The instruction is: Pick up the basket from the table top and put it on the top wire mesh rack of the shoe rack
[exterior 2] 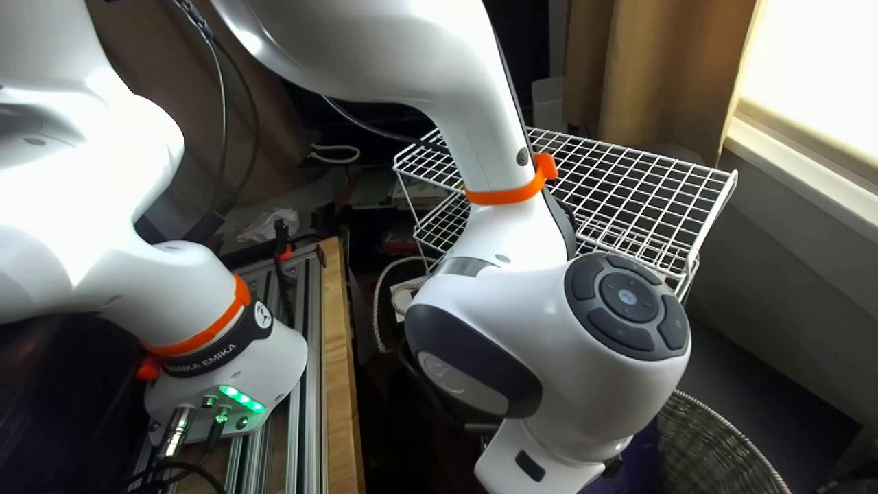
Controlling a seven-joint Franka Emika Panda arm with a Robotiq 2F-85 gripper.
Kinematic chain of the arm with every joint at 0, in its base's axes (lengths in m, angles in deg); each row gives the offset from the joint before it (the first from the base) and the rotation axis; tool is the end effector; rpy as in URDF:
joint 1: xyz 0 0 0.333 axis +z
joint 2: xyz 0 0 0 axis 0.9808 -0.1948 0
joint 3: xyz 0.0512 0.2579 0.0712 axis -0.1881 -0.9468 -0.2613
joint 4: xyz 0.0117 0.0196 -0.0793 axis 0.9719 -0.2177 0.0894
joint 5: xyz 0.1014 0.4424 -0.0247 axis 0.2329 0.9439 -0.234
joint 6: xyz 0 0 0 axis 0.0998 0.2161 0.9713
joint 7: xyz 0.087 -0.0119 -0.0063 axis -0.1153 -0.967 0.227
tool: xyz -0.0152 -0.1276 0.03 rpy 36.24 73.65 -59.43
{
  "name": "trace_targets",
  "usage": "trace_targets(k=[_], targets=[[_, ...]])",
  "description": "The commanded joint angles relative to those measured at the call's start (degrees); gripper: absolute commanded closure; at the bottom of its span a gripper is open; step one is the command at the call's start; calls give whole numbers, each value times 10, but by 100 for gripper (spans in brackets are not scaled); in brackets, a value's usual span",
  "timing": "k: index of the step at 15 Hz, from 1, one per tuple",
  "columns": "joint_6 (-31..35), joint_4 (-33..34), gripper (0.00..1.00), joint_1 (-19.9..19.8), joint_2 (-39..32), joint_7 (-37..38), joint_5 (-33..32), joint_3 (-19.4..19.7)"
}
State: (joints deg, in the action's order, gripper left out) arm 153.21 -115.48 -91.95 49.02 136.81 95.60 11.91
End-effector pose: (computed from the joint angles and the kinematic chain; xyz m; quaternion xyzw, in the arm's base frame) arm 0.3419 -0.2500 -0.0179 0.6192 -0.7814 -0.0586 0.0511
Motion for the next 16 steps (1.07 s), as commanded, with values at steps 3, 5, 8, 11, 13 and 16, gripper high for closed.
trace_targets(k=[3, 5, 8, 11, 13, 16], targets=[[9, 32, 32, 5, -51, -4, 34, -1], [8, 38, 50, 10, -58, 0, 34, 5], [7, 40, 72, 13, -63, 3, 34, 9], [9, 38, 96, 15, -60, 4, 32, 18], [13, 35, 100, 21, -55, 10, 28, 29], [20, 31, 98, 36, -46, 22, 20, 52]])
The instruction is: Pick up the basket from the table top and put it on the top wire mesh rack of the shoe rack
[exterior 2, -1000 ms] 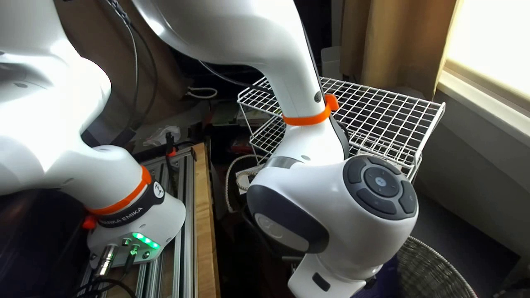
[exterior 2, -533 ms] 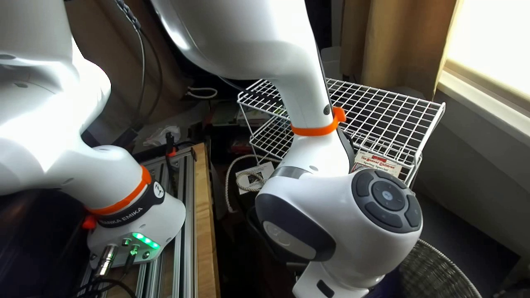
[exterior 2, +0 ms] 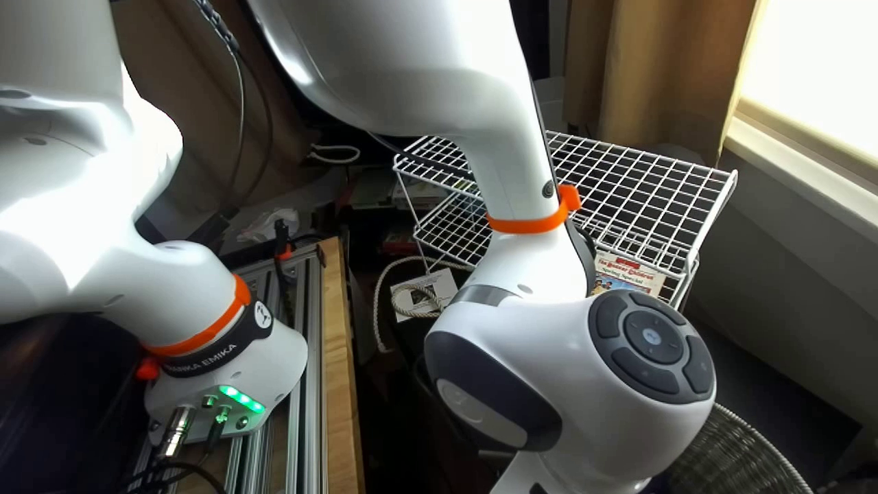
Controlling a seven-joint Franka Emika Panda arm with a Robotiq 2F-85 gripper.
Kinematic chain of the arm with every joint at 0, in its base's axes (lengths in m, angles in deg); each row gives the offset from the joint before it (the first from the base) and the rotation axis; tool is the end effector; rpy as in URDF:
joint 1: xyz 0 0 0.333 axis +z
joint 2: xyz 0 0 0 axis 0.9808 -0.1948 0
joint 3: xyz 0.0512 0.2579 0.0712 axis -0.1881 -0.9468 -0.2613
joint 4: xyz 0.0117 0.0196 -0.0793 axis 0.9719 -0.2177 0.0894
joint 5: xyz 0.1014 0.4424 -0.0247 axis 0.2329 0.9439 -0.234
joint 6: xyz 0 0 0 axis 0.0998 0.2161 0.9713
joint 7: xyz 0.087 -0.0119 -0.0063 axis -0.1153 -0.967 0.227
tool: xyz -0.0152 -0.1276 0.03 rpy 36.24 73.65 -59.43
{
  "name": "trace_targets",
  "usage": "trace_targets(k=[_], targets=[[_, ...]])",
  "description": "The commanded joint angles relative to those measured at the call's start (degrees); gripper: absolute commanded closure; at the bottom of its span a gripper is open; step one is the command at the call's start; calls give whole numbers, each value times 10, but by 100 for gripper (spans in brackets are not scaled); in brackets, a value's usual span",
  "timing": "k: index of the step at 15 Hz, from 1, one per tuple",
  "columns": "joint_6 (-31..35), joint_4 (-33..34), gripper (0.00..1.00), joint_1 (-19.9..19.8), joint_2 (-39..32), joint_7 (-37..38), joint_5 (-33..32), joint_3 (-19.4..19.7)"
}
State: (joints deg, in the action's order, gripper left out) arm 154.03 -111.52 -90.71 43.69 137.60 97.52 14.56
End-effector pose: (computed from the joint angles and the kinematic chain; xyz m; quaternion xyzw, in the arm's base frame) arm 0.3389 -0.2762 -0.0334 0.5964 -0.7982 -0.0486 0.0701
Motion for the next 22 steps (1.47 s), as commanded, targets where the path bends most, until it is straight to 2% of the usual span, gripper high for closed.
trace_targets(k=[1, 6, 14, 18, 22], targets=[[15, -10, 97, 29, 10, 18, -1, 33], [30, -12, 98, 63, 24, 24, -12, 65], [43, -14, 97, 143, 36, 64, -50, 136], [43, -13, 97, 164, 33, 76, -70, 155], [54, -25, 97, 196, 47, 89, -97, 189]])
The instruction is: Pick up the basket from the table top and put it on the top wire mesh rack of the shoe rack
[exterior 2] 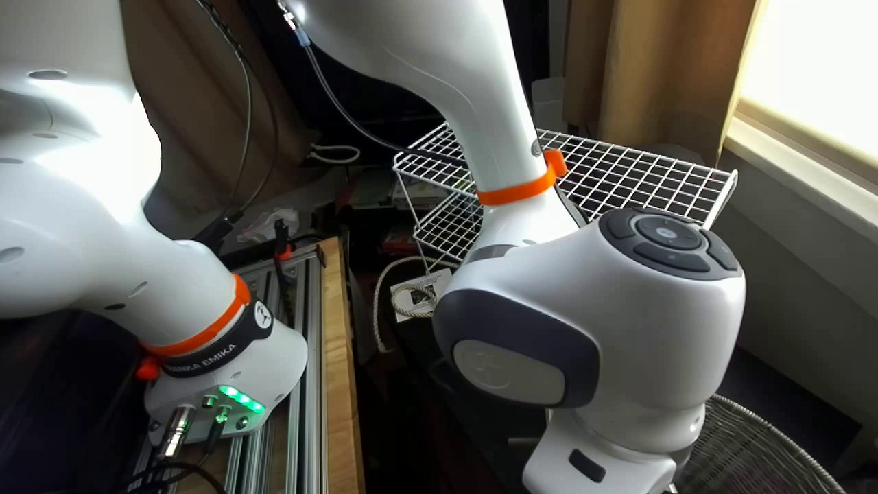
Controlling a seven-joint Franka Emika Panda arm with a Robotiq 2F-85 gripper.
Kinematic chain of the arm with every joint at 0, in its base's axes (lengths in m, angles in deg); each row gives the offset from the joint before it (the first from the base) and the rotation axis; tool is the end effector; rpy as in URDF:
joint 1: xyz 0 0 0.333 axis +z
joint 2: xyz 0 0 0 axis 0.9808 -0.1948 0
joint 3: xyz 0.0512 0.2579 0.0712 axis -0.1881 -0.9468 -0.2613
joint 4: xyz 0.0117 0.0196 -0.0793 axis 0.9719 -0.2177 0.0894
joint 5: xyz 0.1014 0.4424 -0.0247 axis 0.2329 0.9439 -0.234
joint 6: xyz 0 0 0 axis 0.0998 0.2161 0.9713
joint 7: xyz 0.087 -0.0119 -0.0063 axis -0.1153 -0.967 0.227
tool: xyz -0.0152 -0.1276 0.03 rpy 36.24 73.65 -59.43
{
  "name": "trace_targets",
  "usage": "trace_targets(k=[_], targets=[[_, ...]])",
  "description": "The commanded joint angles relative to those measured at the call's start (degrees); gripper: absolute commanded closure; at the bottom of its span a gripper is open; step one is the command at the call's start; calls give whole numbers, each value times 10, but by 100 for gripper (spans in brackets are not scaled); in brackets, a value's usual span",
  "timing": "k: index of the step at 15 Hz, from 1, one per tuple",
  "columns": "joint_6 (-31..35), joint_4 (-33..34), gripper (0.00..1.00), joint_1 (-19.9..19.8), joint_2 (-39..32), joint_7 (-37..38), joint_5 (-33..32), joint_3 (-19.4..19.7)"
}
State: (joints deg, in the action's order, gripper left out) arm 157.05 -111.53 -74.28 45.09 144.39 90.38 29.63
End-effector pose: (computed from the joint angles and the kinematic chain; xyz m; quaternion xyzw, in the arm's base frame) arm 0.3708 -0.3009 0.0141 0.6153 -0.7784 0.0415 0.1174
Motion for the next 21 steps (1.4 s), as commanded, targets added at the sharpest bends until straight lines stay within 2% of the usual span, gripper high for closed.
trace_targets(k=[1, 9, 13, 14, 15, 21], targets=[[26, -27, 97, 41, 34, 24, -32, 50], [48, -42, 97, 122, 49, 25, -46, 131], [64, -59, 97, 177, 63, 29, -51, 180], [36, -30, 97, 138, 23, 15, -36, 136], [36, -31, 90, 143, 24, 15, -36, 139], [34, -30, 90, 138, 7, 14, -35, 128]])
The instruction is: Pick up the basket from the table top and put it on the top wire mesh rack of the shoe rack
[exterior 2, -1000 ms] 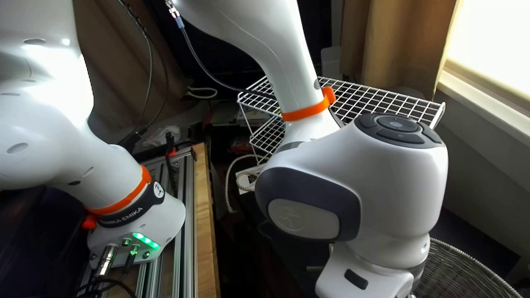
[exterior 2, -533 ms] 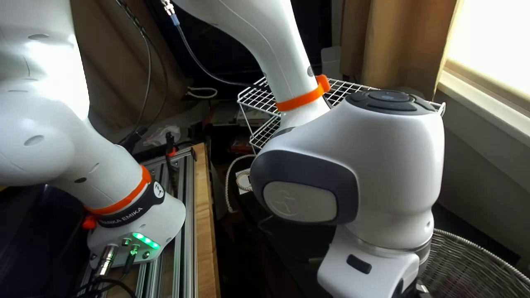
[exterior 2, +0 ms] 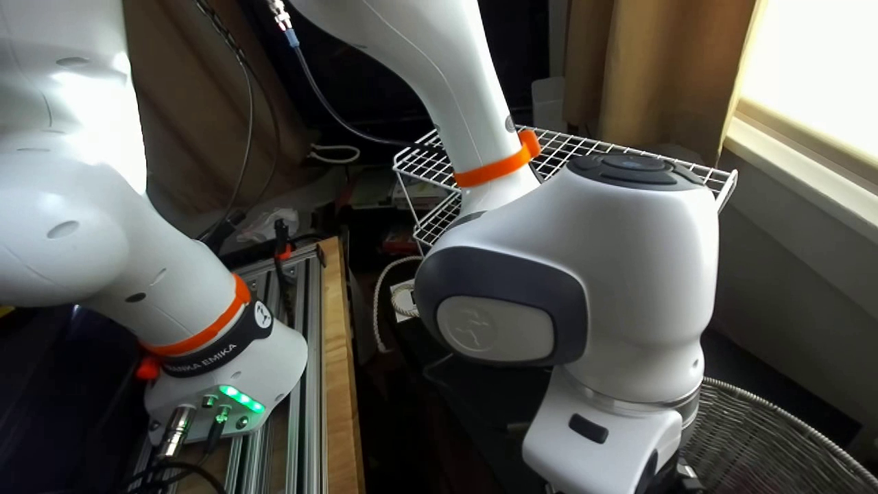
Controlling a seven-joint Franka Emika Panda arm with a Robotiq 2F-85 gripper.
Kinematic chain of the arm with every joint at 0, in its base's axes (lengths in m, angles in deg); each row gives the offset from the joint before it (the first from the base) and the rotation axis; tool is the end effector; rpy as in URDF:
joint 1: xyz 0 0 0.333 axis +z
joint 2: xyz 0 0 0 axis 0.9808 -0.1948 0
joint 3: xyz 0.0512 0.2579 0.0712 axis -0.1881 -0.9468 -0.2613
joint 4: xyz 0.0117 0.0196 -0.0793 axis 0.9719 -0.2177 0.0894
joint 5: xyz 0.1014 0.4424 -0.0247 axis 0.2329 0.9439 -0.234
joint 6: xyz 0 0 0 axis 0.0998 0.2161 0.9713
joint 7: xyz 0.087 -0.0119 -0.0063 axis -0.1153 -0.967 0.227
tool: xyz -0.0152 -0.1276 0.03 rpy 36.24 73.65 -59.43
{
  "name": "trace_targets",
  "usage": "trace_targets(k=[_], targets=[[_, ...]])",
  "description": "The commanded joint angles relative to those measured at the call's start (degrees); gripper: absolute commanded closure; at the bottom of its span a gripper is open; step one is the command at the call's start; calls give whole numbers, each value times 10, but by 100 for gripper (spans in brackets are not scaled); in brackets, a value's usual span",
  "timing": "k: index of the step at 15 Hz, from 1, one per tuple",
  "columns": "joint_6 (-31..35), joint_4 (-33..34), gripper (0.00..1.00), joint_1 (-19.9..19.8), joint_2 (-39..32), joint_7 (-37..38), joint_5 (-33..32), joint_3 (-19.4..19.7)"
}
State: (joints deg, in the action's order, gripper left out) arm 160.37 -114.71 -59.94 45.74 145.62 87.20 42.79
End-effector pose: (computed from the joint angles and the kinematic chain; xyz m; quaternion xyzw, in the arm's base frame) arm 0.3756 -0.3066 0.0489 0.6369 -0.7504 0.0991 0.1466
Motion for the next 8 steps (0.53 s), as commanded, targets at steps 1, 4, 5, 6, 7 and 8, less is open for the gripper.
trace_targets(k=[1, 4, 5, 6, 7, 8], targets=[[10, -1, 97, 5, 3, 5, -8, 10], [34, -18, 97, 37, 22, -5, -26, 47], [40, -22, 97, 54, 23, -6, -33, 66], [51, -29, 97, 73, 29, -11, -39, 88], [62, -33, 97, 92, 29, -14, -42, 109], [69, -38, 97, 116, 30, -19, -41, 135]])
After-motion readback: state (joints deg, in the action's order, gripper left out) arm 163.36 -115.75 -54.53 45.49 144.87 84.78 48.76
